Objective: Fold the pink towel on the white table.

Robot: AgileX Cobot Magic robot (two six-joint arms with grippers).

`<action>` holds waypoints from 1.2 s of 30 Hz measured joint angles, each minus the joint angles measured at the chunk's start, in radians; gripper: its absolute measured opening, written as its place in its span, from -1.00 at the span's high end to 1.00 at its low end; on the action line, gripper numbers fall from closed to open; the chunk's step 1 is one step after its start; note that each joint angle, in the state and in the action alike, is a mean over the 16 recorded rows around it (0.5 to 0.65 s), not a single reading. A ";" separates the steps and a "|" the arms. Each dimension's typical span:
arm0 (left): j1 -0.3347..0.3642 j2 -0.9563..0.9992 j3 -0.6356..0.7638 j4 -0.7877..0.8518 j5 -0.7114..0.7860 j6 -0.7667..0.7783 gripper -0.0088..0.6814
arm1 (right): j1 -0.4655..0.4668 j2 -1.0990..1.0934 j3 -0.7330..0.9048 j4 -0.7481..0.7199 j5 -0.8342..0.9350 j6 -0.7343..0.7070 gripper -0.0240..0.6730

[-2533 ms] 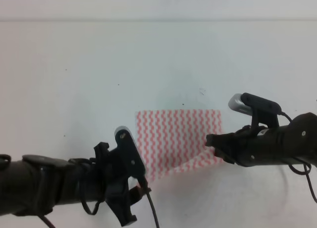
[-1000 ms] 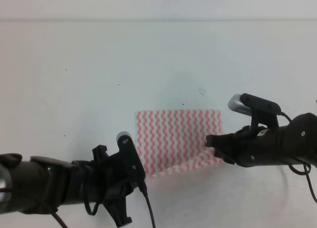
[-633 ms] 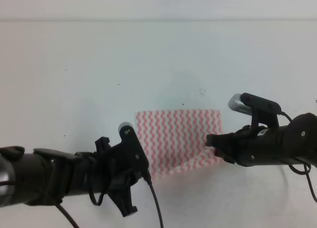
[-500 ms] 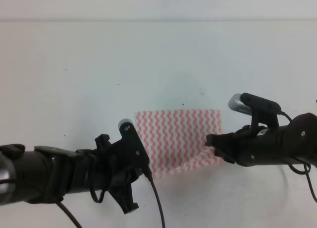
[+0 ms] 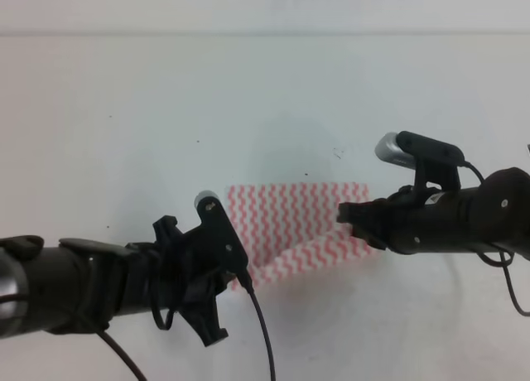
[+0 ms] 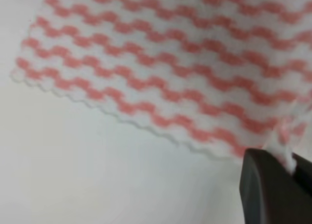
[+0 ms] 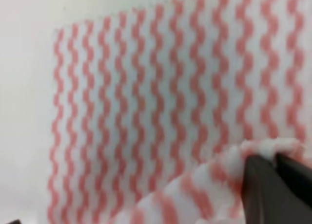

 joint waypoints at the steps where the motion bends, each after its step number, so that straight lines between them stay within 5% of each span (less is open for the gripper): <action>1: 0.000 0.000 -0.003 0.000 -0.001 0.000 0.99 | -0.003 0.001 -0.003 -0.003 0.002 0.000 0.98; 36: 0.023 0.119 -0.186 0.000 -0.056 -0.009 0.99 | -0.035 0.111 -0.127 -0.050 0.016 0.000 0.98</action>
